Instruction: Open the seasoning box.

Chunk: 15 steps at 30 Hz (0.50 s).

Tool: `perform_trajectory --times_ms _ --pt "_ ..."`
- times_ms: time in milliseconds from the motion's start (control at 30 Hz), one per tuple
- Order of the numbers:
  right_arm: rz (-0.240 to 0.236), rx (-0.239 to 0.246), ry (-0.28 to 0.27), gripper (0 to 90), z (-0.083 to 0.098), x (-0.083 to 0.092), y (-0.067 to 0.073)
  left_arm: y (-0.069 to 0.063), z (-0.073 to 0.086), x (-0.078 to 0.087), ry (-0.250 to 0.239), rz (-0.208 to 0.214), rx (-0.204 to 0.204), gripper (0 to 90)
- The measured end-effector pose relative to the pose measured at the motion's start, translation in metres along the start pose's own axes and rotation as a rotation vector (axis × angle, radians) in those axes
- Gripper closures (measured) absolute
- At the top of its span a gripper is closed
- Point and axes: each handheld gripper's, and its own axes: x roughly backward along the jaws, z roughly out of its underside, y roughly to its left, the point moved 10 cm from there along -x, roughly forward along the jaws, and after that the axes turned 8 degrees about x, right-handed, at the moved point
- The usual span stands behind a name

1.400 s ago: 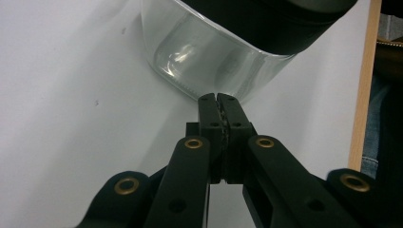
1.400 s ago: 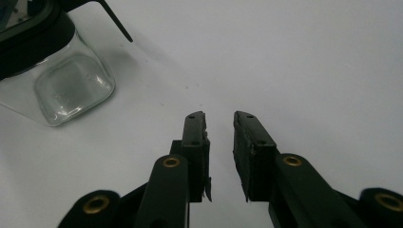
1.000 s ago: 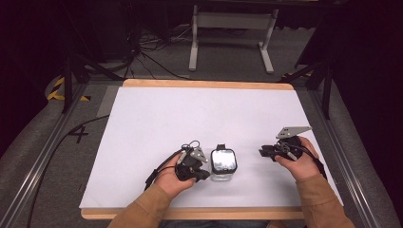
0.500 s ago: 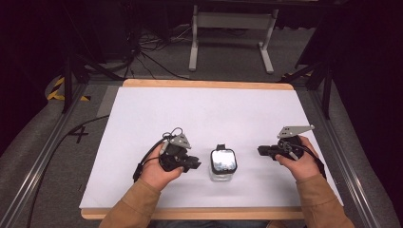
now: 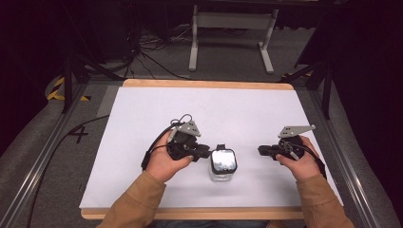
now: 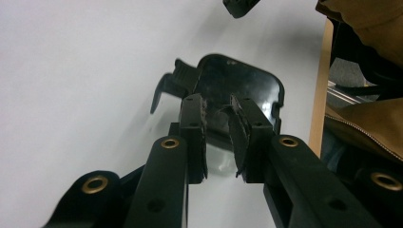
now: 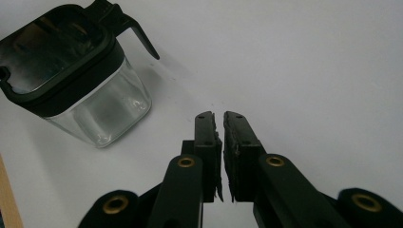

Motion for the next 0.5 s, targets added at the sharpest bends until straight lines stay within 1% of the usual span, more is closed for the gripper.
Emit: perform_trajectory --times_ms 33,67,100,133,167,200,267,333,433,500 --pt "0.002 0.003 -0.001 84.5 0.000 0.000 0.000 0.001 -0.005 -0.005 0.021 0.008 0.003 76.2" --pt "0.000 0.005 -0.001 84.4 0.001 0.001 0.000 0.002 -0.007 -0.008 0.032 0.007 -0.003 77.1" --pt "0.000 0.005 -0.001 84.4 0.001 0.001 0.000 0.002 -0.007 -0.008 0.032 0.007 -0.003 77.9" --pt "0.000 -0.001 -0.003 84.3 0.001 0.002 0.000 0.002 -0.010 -0.013 0.042 0.017 -0.008 77.9" --pt "-0.002 -0.005 -0.005 84.0 0.002 0.003 0.000 0.002 -0.011 -0.015 0.052 0.021 -0.016 79.4" --pt "0.002 -0.006 -0.005 83.5 0.003 0.004 -0.001 0.001 -0.013 -0.019 0.062 0.034 -0.037 80.6" --pt "-0.003 -0.018 -0.012 82.7 0.004 0.006 -0.001 0.000 -0.015 -0.026 0.082 0.040 -0.049 83.0" --pt "0.001 -0.018 -0.010 82.7 0.006 0.008 -0.002 0.002 -0.017 -0.032 0.090 0.045 -0.052 84.9" --pt "0.002 -0.033 -0.007 82.5 0.010 0.009 -0.001 0.006 -0.020 -0.038 0.099 0.037 -0.050 86.1" --pt "0.006 -0.031 -0.011 81.6 0.011 0.011 -0.002 0.010 -0.023 -0.039 0.081 0.020 -0.046 86.2"
